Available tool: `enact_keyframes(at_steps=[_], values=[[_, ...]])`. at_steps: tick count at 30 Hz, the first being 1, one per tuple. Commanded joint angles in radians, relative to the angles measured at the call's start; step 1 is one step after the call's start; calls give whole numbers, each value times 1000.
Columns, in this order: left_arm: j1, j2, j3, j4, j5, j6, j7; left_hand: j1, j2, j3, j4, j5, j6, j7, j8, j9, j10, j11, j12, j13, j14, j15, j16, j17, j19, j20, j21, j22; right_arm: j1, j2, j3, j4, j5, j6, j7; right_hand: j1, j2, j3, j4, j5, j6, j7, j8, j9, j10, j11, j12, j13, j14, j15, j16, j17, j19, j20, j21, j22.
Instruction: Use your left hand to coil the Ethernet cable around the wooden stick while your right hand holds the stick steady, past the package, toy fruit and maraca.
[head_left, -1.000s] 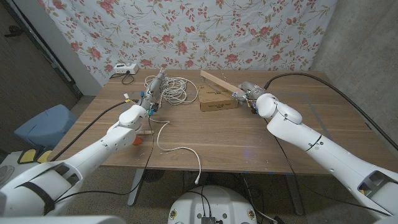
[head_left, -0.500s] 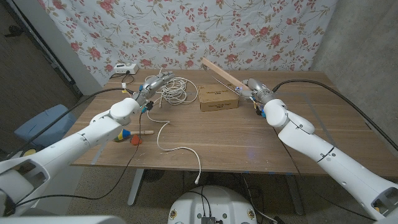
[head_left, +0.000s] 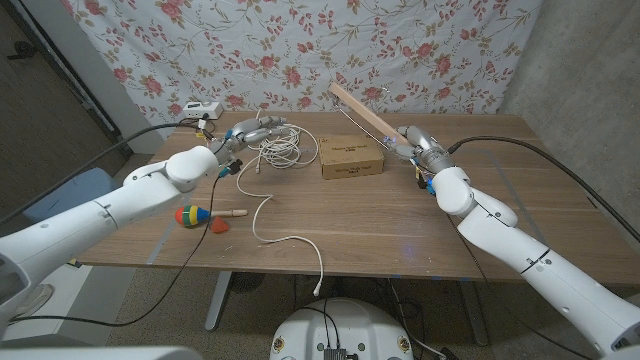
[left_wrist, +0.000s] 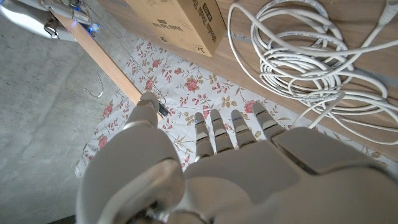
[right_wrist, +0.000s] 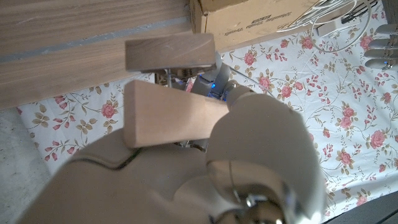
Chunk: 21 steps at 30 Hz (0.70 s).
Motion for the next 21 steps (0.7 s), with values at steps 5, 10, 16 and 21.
enact_keyframes(at_steps=[5, 10, 16, 21], values=[[-71, 90, 23, -158, 101, 88, -186, 71, -12, 16, -2, 4, 27, -6, 0, 4, 8, 2, -7, 0, -9, 15, -8, -2, 11, 32, 0, -2, -59, 14, 46, 0, -2, 81, -80, 29, 25, 9, 12, 8, -2, 2, 7, 6, 8, -7, -4, 4, -6, -50, 14, 17, -9, -70, 16, -4], [-91, 107, 27, -192, 117, 101, -253, 125, -36, 16, -4, 17, 63, 2, 8, 6, 14, 7, -11, 0, -10, 24, -12, -4, 12, 47, -4, -4, -73, 16, 55, -5, -5, 91, -95, 28, 24, 10, 14, 9, -2, 1, 7, 6, 8, -6, -5, 6, -7, -50, 16, 22, -10, -71, 23, -8], [-118, 146, 24, -259, 145, 166, -324, 183, -62, 11, -1, 35, 71, -9, 2, 7, 31, 0, -11, -1, -13, 29, -16, -6, 23, 56, -4, -5, -87, 15, 63, -9, -10, 105, -110, 28, 23, 12, 15, 10, -2, 3, 8, 6, 9, -5, -7, 5, -7, -50, 19, 27, -12, -71, 30, -12], [-148, 187, 16, -324, 149, 251, -406, 229, -66, 15, 0, 50, 68, -12, -6, 8, 51, -11, -9, -1, -7, 25, -15, -7, 37, 60, -1, -5, -93, 15, 67, -9, -14, 117, -119, 27, 22, 13, 16, 10, -1, 4, 9, 7, 12, -4, -10, 4, -8, -50, 22, 29, -15, -73, 37, -16]])
